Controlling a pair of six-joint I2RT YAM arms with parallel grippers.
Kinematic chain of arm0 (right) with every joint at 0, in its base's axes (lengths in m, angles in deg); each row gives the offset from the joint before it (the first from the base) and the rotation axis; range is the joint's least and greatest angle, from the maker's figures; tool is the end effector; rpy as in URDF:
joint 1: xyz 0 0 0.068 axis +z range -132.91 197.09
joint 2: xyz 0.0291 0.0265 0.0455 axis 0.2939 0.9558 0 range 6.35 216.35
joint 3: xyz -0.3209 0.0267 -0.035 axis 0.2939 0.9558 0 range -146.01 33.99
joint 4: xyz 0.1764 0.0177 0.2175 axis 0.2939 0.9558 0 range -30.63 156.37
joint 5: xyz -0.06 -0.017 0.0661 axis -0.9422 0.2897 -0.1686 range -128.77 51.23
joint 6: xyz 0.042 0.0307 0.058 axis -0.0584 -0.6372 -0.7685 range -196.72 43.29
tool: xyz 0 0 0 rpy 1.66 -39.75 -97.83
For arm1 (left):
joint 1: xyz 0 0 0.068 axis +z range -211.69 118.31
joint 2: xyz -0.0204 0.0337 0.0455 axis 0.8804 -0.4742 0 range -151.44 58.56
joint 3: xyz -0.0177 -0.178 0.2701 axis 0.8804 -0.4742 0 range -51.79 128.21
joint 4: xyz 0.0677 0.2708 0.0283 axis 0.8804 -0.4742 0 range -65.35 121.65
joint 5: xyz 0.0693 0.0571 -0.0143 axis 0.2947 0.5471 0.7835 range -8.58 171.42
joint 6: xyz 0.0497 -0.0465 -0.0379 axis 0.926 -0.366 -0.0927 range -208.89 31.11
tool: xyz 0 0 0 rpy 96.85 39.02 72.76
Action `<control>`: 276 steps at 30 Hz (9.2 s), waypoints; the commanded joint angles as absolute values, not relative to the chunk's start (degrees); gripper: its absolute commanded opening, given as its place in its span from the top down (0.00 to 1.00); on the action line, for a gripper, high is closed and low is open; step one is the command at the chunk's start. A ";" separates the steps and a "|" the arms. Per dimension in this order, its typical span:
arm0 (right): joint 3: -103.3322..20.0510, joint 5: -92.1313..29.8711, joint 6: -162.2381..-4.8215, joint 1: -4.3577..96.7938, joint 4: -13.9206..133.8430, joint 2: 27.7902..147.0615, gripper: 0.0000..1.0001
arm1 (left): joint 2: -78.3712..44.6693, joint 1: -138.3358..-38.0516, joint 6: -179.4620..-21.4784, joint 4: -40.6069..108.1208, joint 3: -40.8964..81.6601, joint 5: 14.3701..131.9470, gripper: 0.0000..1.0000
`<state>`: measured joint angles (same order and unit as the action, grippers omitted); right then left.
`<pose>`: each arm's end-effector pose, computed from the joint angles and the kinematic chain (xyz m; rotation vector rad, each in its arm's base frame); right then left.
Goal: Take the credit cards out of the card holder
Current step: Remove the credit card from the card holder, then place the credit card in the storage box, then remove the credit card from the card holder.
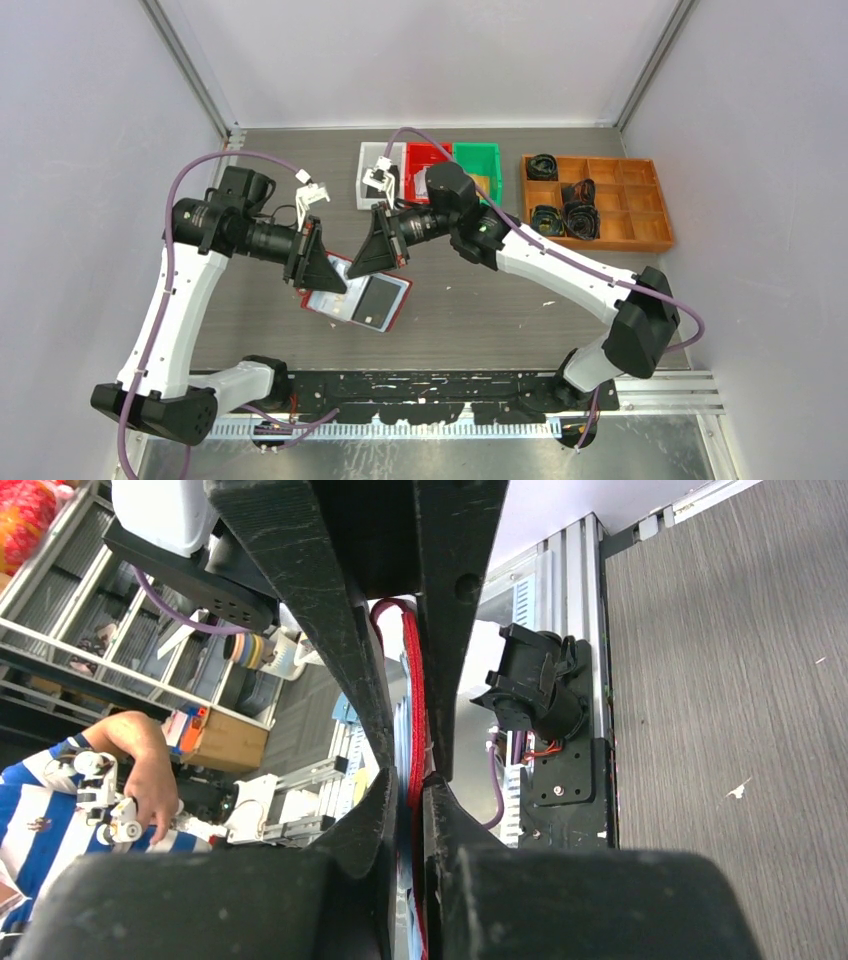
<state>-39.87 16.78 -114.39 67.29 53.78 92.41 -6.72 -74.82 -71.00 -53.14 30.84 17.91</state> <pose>0.2019 0.3280 0.4190 -1.0730 1.7580 1.8596 0.1449 -0.0950 0.4416 0.9065 2.1838 -1.4317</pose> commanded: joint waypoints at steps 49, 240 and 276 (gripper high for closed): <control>-28.93 8.44 -136.25 63.67 35.59 85.27 0.59 | -3.77 -69.03 -102.56 -24.40 29.87 6.23 0.93; -76.96 -28.35 -101.91 40.90 88.83 120.36 0.49 | -1.63 -64.58 -108.20 -17.69 34.39 3.98 1.00; -18.24 3.70 -143.60 58.11 14.66 74.87 0.84 | 1.18 -64.49 -112.31 -10.73 29.22 1.88 0.83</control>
<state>-12.88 2.96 -148.90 57.82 7.86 76.91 -0.25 -64.94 -114.21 -11.66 31.13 3.73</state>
